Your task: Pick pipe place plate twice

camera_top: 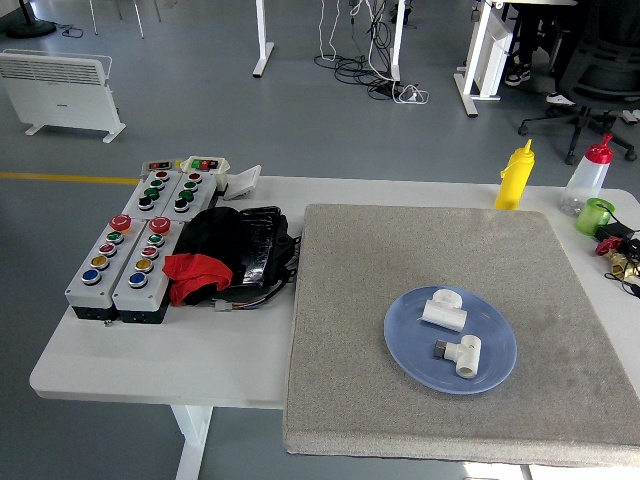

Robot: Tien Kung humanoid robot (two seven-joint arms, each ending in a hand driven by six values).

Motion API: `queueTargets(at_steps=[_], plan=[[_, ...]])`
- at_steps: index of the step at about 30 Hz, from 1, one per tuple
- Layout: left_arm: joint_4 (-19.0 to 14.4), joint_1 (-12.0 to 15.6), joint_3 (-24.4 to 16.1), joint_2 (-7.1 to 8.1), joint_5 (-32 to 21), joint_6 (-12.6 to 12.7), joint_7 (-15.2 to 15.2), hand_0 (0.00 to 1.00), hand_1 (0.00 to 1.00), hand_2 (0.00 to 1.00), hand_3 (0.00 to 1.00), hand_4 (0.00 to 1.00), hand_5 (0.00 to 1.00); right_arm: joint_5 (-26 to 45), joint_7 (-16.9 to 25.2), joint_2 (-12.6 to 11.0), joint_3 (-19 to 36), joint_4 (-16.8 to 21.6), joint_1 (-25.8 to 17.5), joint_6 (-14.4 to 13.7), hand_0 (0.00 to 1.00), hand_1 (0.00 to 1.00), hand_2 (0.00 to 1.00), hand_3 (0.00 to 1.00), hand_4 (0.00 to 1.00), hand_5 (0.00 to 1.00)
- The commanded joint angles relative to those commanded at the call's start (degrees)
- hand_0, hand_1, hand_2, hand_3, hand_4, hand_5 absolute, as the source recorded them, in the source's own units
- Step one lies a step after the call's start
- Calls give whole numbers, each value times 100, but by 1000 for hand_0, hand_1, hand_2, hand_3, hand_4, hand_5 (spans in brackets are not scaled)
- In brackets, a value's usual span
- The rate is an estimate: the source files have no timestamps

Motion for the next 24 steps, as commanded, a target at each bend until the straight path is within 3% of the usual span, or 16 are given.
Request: queueTargets(at_steps=[24], plan=[[11, -119, 79, 0, -89, -34, -90, 651, 612, 514, 634, 351, 998, -10, 8, 63, 54, -23, 133, -4, 853, 807, 886, 844, 628, 506]])
